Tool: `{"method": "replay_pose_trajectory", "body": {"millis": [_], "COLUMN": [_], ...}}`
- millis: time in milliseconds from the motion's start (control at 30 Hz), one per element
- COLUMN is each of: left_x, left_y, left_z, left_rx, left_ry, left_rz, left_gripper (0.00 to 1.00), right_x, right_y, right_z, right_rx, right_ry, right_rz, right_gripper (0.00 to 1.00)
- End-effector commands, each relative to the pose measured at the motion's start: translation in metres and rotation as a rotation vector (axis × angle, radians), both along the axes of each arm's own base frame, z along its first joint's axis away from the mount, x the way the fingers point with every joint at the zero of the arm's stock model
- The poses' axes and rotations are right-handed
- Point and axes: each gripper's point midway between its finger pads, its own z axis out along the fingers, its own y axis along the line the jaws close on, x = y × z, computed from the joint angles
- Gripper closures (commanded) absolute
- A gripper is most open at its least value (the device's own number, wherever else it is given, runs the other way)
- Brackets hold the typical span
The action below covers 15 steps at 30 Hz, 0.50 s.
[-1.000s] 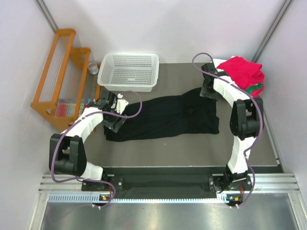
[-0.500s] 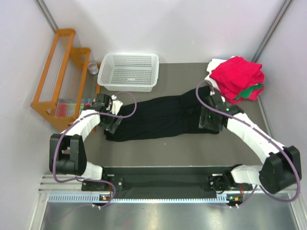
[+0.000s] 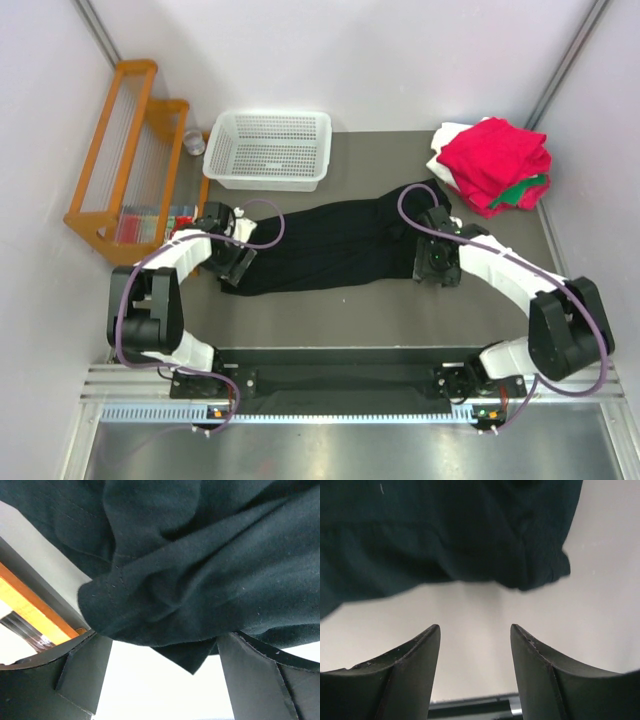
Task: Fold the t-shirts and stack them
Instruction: Fold the tshirt
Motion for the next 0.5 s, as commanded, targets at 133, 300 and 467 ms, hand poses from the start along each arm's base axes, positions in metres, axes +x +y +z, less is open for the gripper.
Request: {"method": "replay_pose_trajectory", "body": {"millis": [133, 300, 467], "left_x": [0.025, 0.023, 0.022], "left_y": [0.000, 0.002, 0.001], "left_z": [0.016, 0.018, 0.016], "left_rx": [-0.008, 0.004, 0.002], "left_ry": [-0.085, -0.091, -0.090], "left_rz": [0.008, 0.000, -0.003], "left_gripper": [0.13, 0.13, 0.13], "right_x": [0.051, 0.046, 0.043], "right_y": [-0.017, -0.045, -0.073], "right_z": [-0.005, -0.014, 0.001], "right_rx": [-0.062, -0.143, -0.194], "right_ry": [-0.079, -0.031, -0.075], "right_rz": [-0.144, -0.240, -0.339], "right_gripper": [0.43, 0.43, 0.43]}}
